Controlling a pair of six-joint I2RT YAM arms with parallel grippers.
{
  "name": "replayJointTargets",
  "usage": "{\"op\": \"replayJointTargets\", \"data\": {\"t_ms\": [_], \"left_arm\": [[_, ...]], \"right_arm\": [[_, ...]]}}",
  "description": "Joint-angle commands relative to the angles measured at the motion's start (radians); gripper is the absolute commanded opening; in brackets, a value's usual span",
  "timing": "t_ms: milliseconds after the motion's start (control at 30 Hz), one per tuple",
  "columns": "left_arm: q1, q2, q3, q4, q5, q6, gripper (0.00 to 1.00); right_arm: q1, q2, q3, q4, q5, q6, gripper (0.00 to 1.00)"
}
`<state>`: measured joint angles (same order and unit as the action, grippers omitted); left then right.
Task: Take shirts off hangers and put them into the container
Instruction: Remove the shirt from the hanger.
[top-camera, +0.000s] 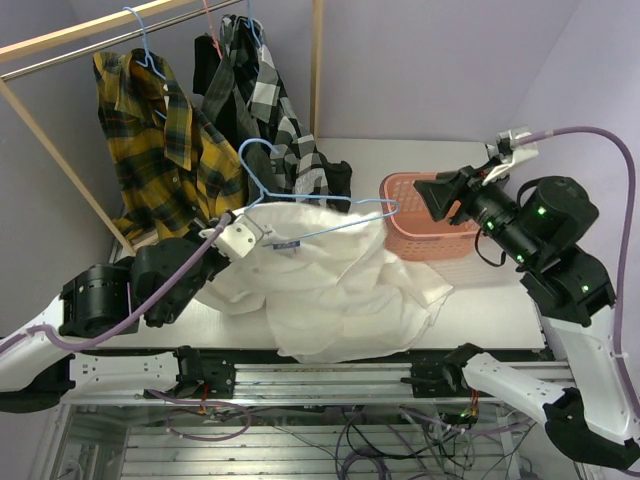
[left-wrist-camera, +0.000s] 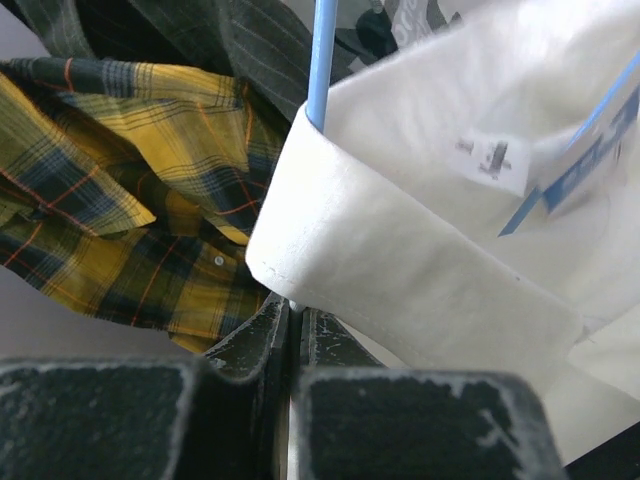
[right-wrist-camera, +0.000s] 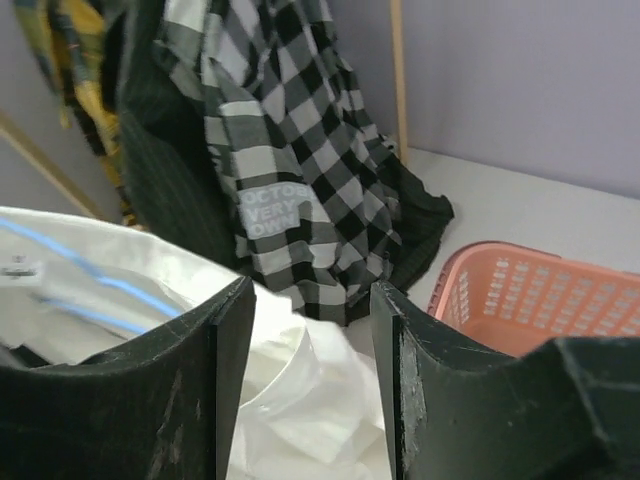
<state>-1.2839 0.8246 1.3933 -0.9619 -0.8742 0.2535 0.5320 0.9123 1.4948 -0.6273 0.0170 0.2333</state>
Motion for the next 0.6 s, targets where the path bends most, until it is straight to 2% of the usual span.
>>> {"op": "replayJointTargets", "data": {"t_ms": [0,100,300,467,567], "left_arm": [[0.005,0.031,-0.026,0.080,0.028,0.052,0.07],[0.005,0.034,-0.050,0.129,0.092,0.100,0.07],[0.005,0.025,-0.052,0.204,0.283,0.157,0.07],[0.005,0.062,-0.011,0.182,0.408,0.139,0.07],[0.005,0.086,0.003,0.180,0.418,0.132,0.07]], "right_arm": [[-0.004,-0.036,0.088,-0.043,-0.161,-0.052,0.48],[-0.004,-0.003,0.176,-0.118,-0.308,-0.087,0.46],[-0.004,0.099,0.298,-0.317,-0.623,-0.155,0.47],[-0.004,0.118,0.263,-0.393,-0.736,-0.196,0.48],[-0.004,0.118,0.234,-0.409,-0.761,-0.202,0.48]]}}
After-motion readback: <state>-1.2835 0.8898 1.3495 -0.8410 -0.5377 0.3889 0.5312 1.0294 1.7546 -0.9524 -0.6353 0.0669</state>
